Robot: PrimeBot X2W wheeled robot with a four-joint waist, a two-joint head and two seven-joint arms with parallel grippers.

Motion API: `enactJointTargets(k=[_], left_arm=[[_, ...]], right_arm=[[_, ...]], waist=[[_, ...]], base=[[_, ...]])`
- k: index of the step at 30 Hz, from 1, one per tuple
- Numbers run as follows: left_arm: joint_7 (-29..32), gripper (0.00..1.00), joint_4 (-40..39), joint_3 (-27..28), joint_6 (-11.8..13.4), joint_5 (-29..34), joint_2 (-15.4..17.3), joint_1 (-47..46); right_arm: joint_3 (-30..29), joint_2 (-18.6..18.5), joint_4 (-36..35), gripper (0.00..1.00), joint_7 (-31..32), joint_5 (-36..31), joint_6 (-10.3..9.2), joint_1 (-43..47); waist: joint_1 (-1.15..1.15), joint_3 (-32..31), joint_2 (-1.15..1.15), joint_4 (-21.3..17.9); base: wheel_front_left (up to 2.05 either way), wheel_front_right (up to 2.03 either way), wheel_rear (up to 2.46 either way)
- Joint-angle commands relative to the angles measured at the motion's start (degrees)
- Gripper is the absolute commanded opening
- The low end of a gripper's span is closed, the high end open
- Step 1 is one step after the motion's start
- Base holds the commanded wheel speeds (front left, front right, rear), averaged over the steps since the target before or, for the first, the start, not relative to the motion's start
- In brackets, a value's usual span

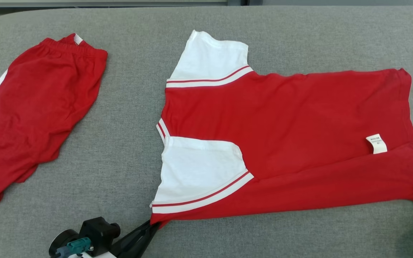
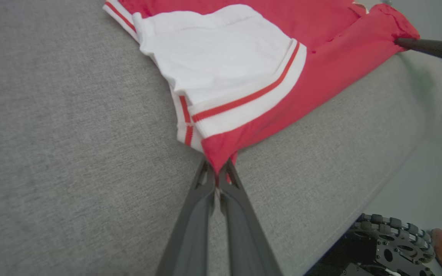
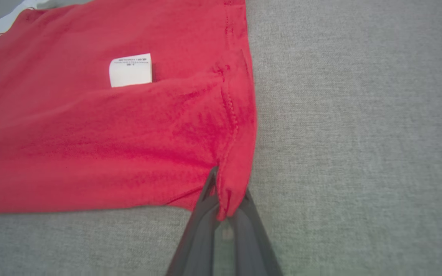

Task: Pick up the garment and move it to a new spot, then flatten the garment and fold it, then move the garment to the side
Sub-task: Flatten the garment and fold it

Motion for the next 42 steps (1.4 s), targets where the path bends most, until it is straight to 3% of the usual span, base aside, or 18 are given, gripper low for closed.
enactJointTargets(k=[1,2,3,4,12,16,19,23,27,33,42], left_arm=[[-0.1,0.0,0.1,0.3,0.2,-0.2,0.6,0.3],[0.2,0.0,0.0,0.3,0.4,-0.2,0.6,0.5],[0.2,0.36,0.1,0.2,0.7,-0.3,0.5,0.6],[0.7,1.0,0.2,0.0,1.2,-0.4,0.5,1.0],[2.3,1.0,-4.9,1.5,3.9,-3.7,1.3,3.9],[1.8,1.0,-11.8,7.5,7.2,-5.7,4.1,2.5],[2.9,1.0,-13.4,12.5,7.9,-6.7,6.3,-2.3],[8.8,1.0,-9.3,15.4,4.4,-10.7,7.1,-14.0],[17.4,1.0,-1.1,15.8,1.4,-15.8,4.9,-28.4],[28.5,1.0,12.4,13.1,-1.0,-16.2,2.7,-46.5],[34.7,1.0,24.7,9.4,-3.5,-14.0,0.2,-58.0]], right_arm=[[0.1,-0.2,0.1,0.33,-0.2,-0.3,-0.16,0.2],[-0.6,0.1,-0.3,1.0,0.4,-0.5,-0.16,0.7],[-1.3,0.3,-0.8,1.0,0.9,-0.6,-0.16,1.1],[-2.5,0.6,-2.5,1.0,2.0,-0.5,-0.15,2.5],[-12.0,-0.4,-11.0,1.0,4.9,-4.6,-0.14,7.1],[-13.9,2.4,-15.9,1.0,4.9,-9.2,-0.13,5.5],[-12.9,5.4,-17.5,1.0,5.1,-12.1,-0.13,3.0],[-10.1,8.6,-17.6,1.0,5.6,-14.4,-0.13,-1.6],[-7.5,10.5,-16.7,1.0,5.2,-16.0,-0.13,-6.5],[-3.6,12.3,-15.2,1.0,3.4,-16.8,-0.13,-13.0],[0.3,13.7,-11.0,1.0,-0.3,-15.4,-0.13,-18.1]], waist=[[0.0,-0.1,0.0,0.0],[0.0,-0.3,0.0,0.0],[0.0,-0.6,0.0,0.0],[0.0,-1.1,0.0,0.0],[0.0,-3.3,0.0,-0.7],[0.0,-3.5,0.0,-1.2],[0.0,-2.6,0.0,-1.7],[0.0,0.5,0.0,-2.7],[0.0,5.1,0.0,-4.6],[0.0,11.0,0.0,-8.4],[0.0,15.5,0.0,-13.5]], base=[[0.0,0.0,0.0],[0.0,0.0,0.0],[0.0,0.0,0.0],[0.0,0.0,0.0],[0.0,0.0,0.0],[0.0,0.0,0.0],[0.0,0.0,0.0],[0.0,0.0,0.0],[0.0,0.0,0.0],[0.0,0.0,0.0],[0.0,0.0,0.0]])
